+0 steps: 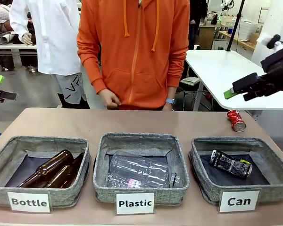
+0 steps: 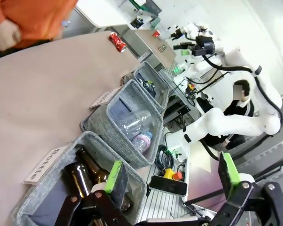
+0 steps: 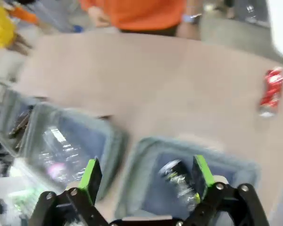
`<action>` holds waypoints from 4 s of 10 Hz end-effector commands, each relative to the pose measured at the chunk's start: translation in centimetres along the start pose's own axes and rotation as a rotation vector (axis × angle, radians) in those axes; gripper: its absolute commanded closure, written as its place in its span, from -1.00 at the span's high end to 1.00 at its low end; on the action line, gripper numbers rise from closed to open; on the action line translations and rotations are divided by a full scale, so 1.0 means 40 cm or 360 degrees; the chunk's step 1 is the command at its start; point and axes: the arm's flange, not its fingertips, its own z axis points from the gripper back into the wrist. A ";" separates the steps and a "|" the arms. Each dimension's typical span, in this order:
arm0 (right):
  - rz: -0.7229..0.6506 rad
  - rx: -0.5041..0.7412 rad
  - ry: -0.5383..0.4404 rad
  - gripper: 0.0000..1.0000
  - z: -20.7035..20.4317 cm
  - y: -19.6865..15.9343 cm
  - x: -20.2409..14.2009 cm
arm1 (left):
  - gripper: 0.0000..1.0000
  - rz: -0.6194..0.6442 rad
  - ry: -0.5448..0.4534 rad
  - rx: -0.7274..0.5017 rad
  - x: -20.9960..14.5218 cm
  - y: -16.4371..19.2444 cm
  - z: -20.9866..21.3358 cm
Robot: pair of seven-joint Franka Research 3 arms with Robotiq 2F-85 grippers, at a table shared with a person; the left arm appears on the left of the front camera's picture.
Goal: Sort the can waste into the basket.
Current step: Pick up the can waste from the table and place it in the right Fabric basket.
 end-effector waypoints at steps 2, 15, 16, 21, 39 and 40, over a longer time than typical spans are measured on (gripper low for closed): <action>0.0176 -0.1698 -0.0032 1.00 -0.025 -0.052 0.004 | 1.00 0.0004 0.0007 0.0011 0.000 -0.008 0.001; -0.0182 -0.0669 0.0477 1.00 -0.350 -0.379 0.297 | 1.00 0.0004 0.0007 0.0011 0.000 -0.008 0.001; -0.0251 -0.0720 0.0467 1.00 -0.397 -0.431 0.307 | 1.00 0.0004 0.0007 0.0011 0.000 -0.008 0.001; -0.0321 -0.0528 0.0579 1.00 -0.620 -0.645 0.248 | 1.00 0.0004 0.0007 0.0011 0.000 -0.008 0.001; -0.0409 -0.0570 0.0722 -1.00 -0.669 -0.690 0.197 | 1.00 0.0004 0.0007 0.0011 0.000 -0.008 0.001; -0.0376 -0.0531 0.0695 -1.00 -0.649 -0.675 0.196 | 1.00 0.0004 0.0007 0.0011 0.000 -0.008 0.001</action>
